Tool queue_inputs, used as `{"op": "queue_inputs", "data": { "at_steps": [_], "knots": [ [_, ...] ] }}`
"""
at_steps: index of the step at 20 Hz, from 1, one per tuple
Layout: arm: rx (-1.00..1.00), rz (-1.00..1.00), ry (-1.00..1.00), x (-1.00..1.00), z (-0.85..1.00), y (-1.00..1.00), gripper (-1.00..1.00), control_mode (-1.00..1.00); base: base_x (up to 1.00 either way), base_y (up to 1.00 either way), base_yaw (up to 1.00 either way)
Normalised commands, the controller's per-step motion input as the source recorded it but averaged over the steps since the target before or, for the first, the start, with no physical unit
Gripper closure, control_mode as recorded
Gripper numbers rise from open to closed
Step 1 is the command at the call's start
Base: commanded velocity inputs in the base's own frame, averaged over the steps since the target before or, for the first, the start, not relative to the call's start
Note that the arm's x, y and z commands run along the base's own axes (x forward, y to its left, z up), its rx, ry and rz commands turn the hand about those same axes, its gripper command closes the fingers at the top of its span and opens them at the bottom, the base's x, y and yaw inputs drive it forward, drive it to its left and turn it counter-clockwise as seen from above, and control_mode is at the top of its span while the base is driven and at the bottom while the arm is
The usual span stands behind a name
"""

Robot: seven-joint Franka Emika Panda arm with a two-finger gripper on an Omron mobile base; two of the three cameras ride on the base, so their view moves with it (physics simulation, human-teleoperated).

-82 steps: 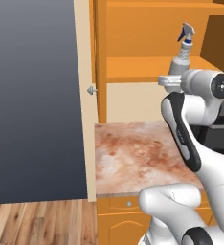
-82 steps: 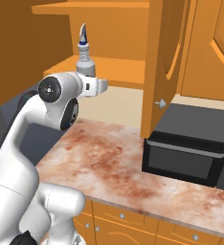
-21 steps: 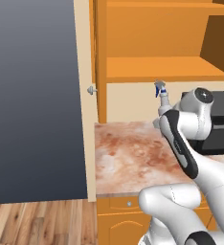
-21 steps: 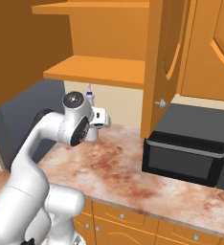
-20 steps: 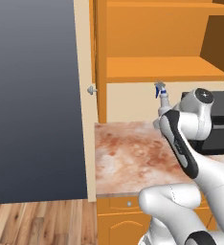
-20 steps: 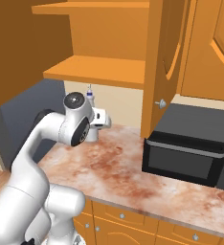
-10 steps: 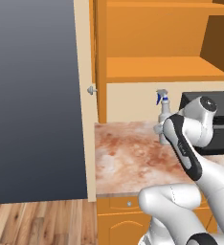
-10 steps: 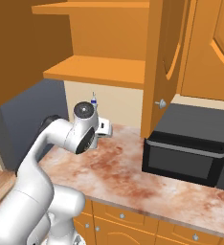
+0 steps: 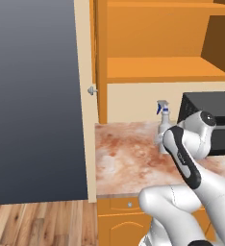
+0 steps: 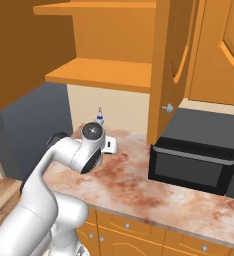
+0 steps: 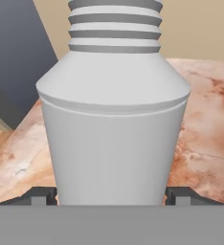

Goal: Move the cutting board and knife to the sink. Then move spray from the cabinet to the counter.

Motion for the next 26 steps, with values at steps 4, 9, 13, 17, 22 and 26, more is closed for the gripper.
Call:
{"op": "queue_inputs", "data": {
  "at_steps": [4, 9, 13, 17, 22, 26],
  "knots": [
    [0.03, 0.0, -0.07, 0.0, -0.51, 0.04, 1.0, -1.0, 0.0, 0.0, 0.0],
    [0.07, 0.0, -0.05, 0.09, -0.42, 0.09, 1.0, -1.0, 0.0, 0.0, 0.0],
    [0.02, 0.03, -0.07, 0.16, -0.41, 0.18, 1.0, -1.0, 0.0, 0.0, 0.0],
    [0.0, 0.06, -0.16, 0.05, -0.39, 0.29, 1.0, -1.0, 0.0, 0.0, 0.0],
    [0.0, 0.06, -0.2, -0.02, -0.4, 0.23, 1.0, -1.0, 0.0, 0.0, 0.0],
    [0.0, 0.03, -0.18, 0.0, -0.44, 0.27, 1.0, -1.0, 0.0, 0.0, 0.0]
  ]
}}
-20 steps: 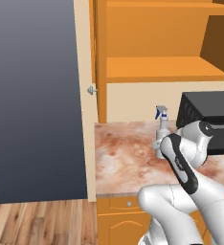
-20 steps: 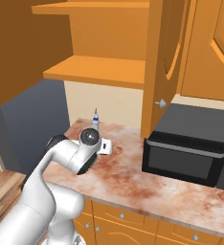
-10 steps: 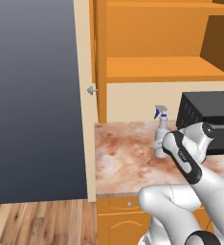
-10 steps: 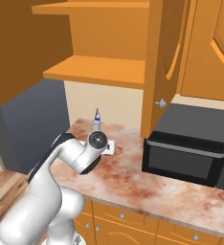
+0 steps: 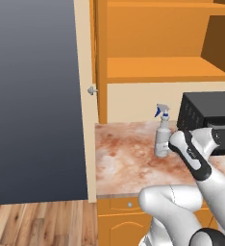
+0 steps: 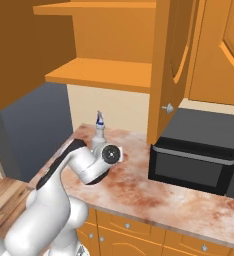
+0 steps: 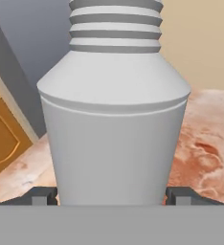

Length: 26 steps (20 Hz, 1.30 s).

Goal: Move the cutting board and knife to the sink. Then move spray from the cabinet to the counter.

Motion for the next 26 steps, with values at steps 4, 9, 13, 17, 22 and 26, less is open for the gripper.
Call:
{"op": "queue_inputs", "data": {
  "at_steps": [4, 9, 13, 17, 22, 26],
  "knots": [
    [0.0, 0.0, -0.16, -0.02, -0.48, 0.34, 1.0, -1.0, 0.0, 0.0, 0.0],
    [0.0, 0.0, -0.15, -0.15, -0.5, 0.39, 1.0, -1.0, 0.0, 0.0, 0.0],
    [0.0, 0.0, -0.15, -0.24, -0.48, 0.41, 1.0, -1.0, 0.0, 0.0, 0.0],
    [0.0, 0.0, -0.11, -0.16, -0.44, 0.42, 1.0, -1.0, 0.0, 0.0, 0.0],
    [-0.03, 0.0, -0.1, -0.07, -0.44, 0.47, 1.0, -1.0, 0.0, 0.0, 0.0],
    [-0.05, 0.0, -0.07, -0.01, -0.42, 0.51, 1.0, -1.0, 0.0, 0.0, 0.0]
  ]
}}
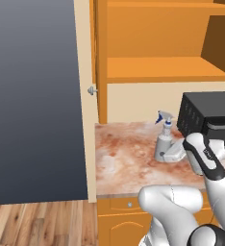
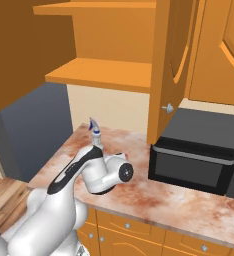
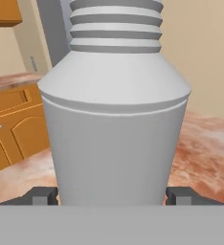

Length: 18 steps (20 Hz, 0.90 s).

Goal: Move the cutting board and knife to the sink. Then move spray from the cabinet to the counter.

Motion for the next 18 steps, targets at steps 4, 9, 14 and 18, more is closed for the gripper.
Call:
{"op": "queue_inputs", "data": {
  "at_steps": [4, 9, 14, 18],
  "knots": [
    [-0.05, -0.01, -0.04, 0.0, -0.43, 0.5, 1.0, -1.0, 0.0, 0.0, 0.0],
    [-0.03, -0.02, -0.01, 0.0, -0.38, 0.35, 1.0, -1.0, 0.0, 0.0, 0.0],
    [-0.01, -0.05, -0.01, 0.0, -0.33, 0.24, 1.0, -1.0, 0.0, 0.0, 0.0],
    [0.0, -0.07, -0.01, 0.0, -0.27, 0.16, 1.0, -1.0, 0.0, 0.0, 0.0]
  ]
}}
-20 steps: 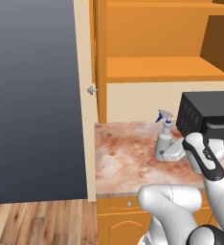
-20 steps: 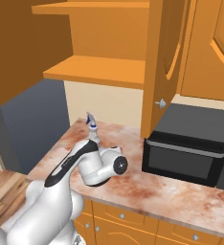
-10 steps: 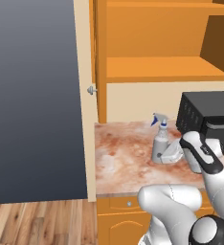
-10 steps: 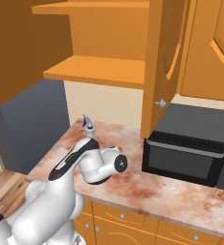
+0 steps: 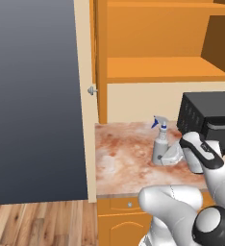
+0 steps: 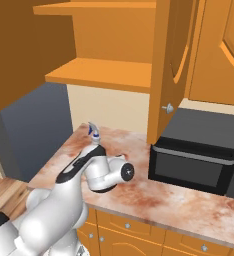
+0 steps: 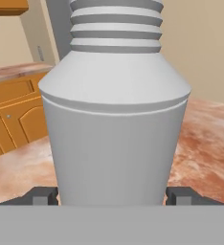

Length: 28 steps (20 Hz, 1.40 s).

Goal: Move the cutting board and knife to the sink. Then move spray from the cabinet to the counter.

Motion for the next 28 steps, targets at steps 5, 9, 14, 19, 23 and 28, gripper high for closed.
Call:
{"op": "queue_inputs", "data": {
  "at_steps": [5, 9, 14, 19, 23, 28],
  "knots": [
    [0.0, -0.08, -0.01, 0.0, -0.33, 0.21, 1.0, -1.0, 0.0, 0.0, 0.0],
    [-0.01, -0.08, -0.01, 0.0, -0.34, 0.24, 1.0, -1.0, 0.0, 0.0, 0.0],
    [-0.02, -0.07, -0.01, 0.0, -0.37, 0.27, 1.0, -1.0, 0.0, 0.0, 0.0],
    [-0.02, -0.07, -0.01, -0.01, -0.38, 0.31, 1.0, -1.0, 0.0, 0.0, 0.0],
    [-0.03, -0.06, 0.0, 0.0, -0.37, 0.33, 1.0, -1.0, 0.0, 0.0, 0.0],
    [-0.02, -0.06, -0.01, 0.0, -0.35, 0.3, 1.0, -1.0, 0.0, 0.0, 0.0]
  ]
}}
